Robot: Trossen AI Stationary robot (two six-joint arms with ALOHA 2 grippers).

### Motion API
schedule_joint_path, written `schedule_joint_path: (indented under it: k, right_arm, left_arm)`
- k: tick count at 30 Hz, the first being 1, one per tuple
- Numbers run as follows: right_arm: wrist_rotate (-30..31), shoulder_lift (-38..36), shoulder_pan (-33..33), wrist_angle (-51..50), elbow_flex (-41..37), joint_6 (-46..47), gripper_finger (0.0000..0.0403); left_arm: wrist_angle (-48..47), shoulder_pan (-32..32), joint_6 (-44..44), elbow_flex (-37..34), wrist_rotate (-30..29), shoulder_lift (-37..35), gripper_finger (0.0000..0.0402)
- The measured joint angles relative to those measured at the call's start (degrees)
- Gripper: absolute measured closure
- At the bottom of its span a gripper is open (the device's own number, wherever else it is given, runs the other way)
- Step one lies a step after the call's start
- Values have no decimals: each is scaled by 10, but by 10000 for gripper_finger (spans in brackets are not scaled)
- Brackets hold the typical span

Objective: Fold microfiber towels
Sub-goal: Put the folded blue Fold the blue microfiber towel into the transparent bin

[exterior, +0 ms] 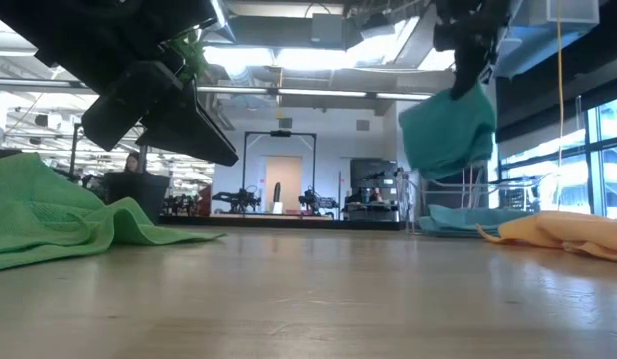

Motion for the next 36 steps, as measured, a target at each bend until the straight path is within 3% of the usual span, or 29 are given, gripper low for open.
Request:
schedule_joint_path:
  k: [7,14,20,28,32,36]
  right_arm:
    - [-9,13,-34,-17,-9,-29,393]
    - [14,91,-96,50,-133,-71,393]
    - [104,151,-129,154,-207,-99,393]
    - [283,173,-134,186,-216,-104,393]
    - [262,169,-134,187,-216,-103,373]
    - [248,169,-131,188,-216,-91,323]
  left_arm:
    - [-1,0,0,0,0,0,292]
    - [-9,0,0,0,0,0,292]
    - [-14,1,0,0,-1,0,292]
    - [-14,15,1,0,0,0,292]
    - [-14,15,1,0,0,0,292]
    - [-14,15,1,0,6,0,292]
